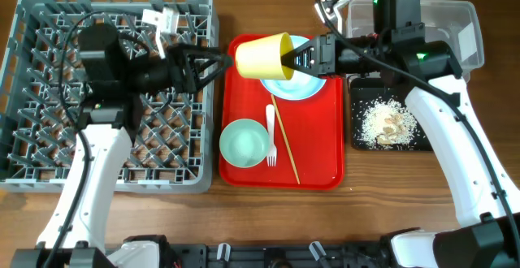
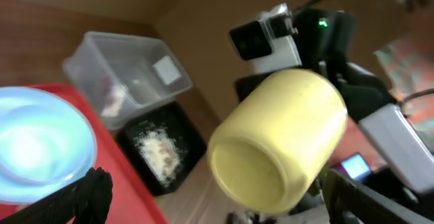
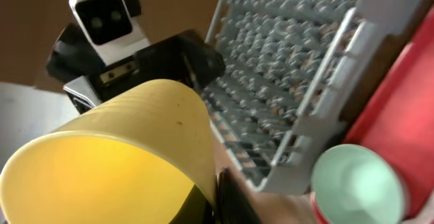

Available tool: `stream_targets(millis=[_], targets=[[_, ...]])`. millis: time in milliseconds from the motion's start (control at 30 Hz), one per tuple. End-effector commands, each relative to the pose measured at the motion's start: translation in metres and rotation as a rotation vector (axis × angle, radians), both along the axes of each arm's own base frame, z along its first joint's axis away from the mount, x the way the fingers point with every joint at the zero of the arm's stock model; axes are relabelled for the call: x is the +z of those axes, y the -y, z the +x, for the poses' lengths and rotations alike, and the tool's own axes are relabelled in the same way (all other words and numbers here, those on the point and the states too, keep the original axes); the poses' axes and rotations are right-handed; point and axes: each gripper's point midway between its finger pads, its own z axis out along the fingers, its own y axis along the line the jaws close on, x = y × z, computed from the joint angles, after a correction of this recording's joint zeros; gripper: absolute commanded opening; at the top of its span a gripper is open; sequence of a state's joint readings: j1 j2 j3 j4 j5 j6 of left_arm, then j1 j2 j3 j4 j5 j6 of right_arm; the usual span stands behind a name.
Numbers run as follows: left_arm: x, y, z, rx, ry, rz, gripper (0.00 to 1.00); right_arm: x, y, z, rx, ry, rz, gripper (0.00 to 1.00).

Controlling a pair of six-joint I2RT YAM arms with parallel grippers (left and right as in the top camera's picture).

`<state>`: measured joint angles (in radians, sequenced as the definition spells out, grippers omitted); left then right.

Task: Sort waste into correct bins and load items into the dishwasher rack
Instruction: 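Lift the yellow cup and pass it to the left gripper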

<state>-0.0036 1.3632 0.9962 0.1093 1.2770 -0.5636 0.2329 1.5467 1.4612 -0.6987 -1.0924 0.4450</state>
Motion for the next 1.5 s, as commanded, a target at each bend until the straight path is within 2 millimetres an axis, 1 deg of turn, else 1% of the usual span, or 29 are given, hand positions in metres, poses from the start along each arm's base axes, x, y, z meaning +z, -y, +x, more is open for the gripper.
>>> stream_targets(millis=[0, 67, 133, 200, 233, 300, 367, 400, 567, 600, 633, 800, 967, 1033, 1100, 1133, 1200, 1267, 1367, 1467], targets=[[0.021, 0.021, -0.022, -0.15, -0.009, -0.055, 1.0, 0.015, -0.006, -0.015, 0.097, -0.03, 0.098, 0.04], [0.03, 0.031, -0.028, -0.182, 0.023, -0.065, 1.0, 0.018, -0.007, -0.019, 0.122, -0.035, 0.121, 0.04], [0.04, 0.041, -0.035, -0.217, 0.031, -0.082, 0.93, 0.02, -0.007, -0.021, 0.129, -0.035, 0.128, 0.04], [0.045, 0.047, -0.039, -0.235, 0.036, -0.089, 0.88, 0.02, -0.007, -0.021, 0.129, -0.035, 0.128, 0.04], [0.047, 0.049, -0.041, -0.245, 0.028, -0.094, 0.88, 0.02, -0.008, -0.021, 0.13, -0.036, 0.128, 0.04], [0.047, 0.052, -0.043, -0.254, 0.019, -0.095, 0.86, 0.02, -0.008, -0.022, 0.133, -0.036, 0.128, 0.04], [0.047, 0.053, -0.045, -0.261, 0.015, -0.095, 0.77, 0.02, -0.008, -0.022, 0.133, -0.035, 0.128, 0.04], [0.047, 0.053, -0.045, -0.264, 0.001, -0.097, 0.75, 0.02, -0.008, -0.022, 0.133, -0.035, 0.128, 0.04], [0.046, 0.053, -0.047, -0.276, -0.006, -0.096, 0.68, 0.02, -0.008, -0.021, 0.132, -0.032, 0.129, 0.04], [0.046, 0.053, -0.048, -0.279, -0.006, -0.096, 0.68, 0.021, -0.009, -0.02, 0.132, -0.026, 0.13, 0.04], [0.046, 0.053, -0.048, -0.279, -0.006, -0.096, 0.72, 0.022, -0.009, -0.019, 0.129, -0.028, 0.133, 0.04], [0.046, 0.053, -0.048, -0.282, -0.006, -0.096, 0.75, 0.025, -0.01, -0.017, 0.124, -0.023, 0.14, 0.05], [0.046, 0.053, -0.048, -0.282, -0.005, -0.096, 0.74, 0.025, -0.01, -0.017, 0.124, -0.024, 0.14, 0.04], [0.046, 0.051, -0.047, -0.276, -0.004, -0.096, 0.72, 0.025, -0.009, -0.017, 0.124, -0.027, 0.139, 0.04], [0.046, 0.044, -0.042, -0.252, -0.004, -0.096, 0.68, 0.025, -0.009, -0.017, 0.123, -0.028, 0.139, 0.04], [0.046, 0.041, -0.039, -0.24, -0.003, -0.096, 0.67, 0.025, -0.009, -0.017, 0.123, -0.028, 0.139, 0.04], [0.046, 0.039, -0.038, -0.235, -0.003, -0.096, 0.68, 0.025, -0.009, -0.017, 0.123, -0.028, 0.139, 0.04], [0.046, 0.039, -0.038, -0.235, -0.002, -0.096, 0.72, 0.025, -0.009, -0.017, 0.123, -0.028, 0.139, 0.04], [0.046, 0.039, -0.038, -0.235, -0.003, -0.096, 0.72, 0.024, -0.009, -0.017, 0.123, -0.03, 0.138, 0.04], [0.046, 0.039, -0.038, -0.235, -0.003, -0.096, 0.68, 0.024, -0.009, -0.017, 0.123, -0.031, 0.138, 0.04]])
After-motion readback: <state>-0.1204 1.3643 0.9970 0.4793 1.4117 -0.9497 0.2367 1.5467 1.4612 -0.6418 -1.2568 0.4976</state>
